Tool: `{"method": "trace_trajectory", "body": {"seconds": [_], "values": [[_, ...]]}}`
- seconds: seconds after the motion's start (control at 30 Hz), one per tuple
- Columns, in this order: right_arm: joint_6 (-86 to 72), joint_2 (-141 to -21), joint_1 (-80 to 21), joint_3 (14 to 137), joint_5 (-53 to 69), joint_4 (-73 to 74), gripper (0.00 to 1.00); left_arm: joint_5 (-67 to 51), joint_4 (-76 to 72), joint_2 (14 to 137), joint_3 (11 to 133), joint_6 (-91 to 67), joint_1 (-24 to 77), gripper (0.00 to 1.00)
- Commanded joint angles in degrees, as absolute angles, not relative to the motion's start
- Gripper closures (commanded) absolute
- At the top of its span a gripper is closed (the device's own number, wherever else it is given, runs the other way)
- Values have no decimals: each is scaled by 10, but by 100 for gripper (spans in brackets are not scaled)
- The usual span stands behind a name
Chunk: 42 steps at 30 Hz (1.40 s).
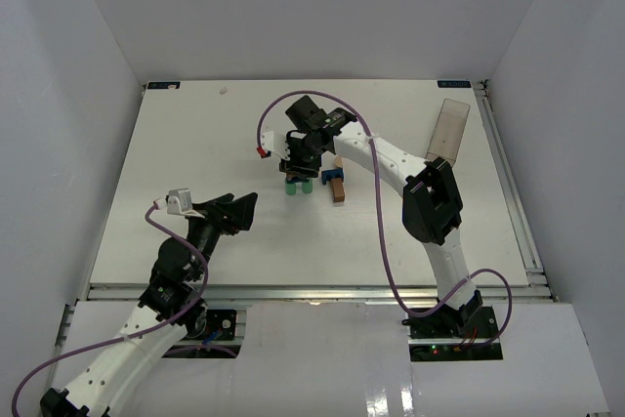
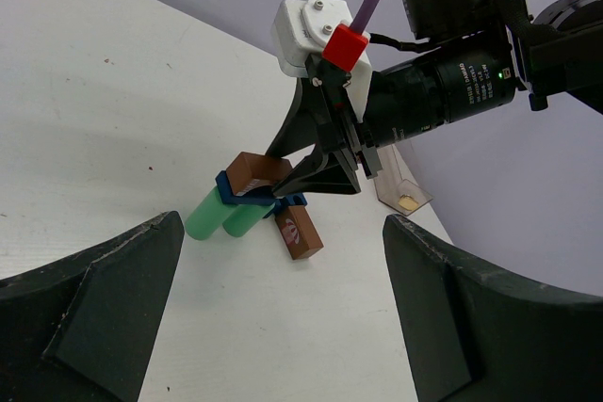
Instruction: Build the wood block tower
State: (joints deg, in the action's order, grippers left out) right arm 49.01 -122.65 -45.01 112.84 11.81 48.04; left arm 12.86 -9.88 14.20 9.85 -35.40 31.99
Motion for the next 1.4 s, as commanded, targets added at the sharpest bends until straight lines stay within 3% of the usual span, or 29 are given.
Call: {"method": "trace_trajectory", "body": {"seconds": [0.0, 1.37], "values": [[490, -1230, -448, 1149, 131, 477, 53, 122, -102, 146, 100, -352, 319, 2], [494, -1238, -454, 1158, 127, 467, 56, 121, -103, 148, 100, -352, 319, 2]]}}
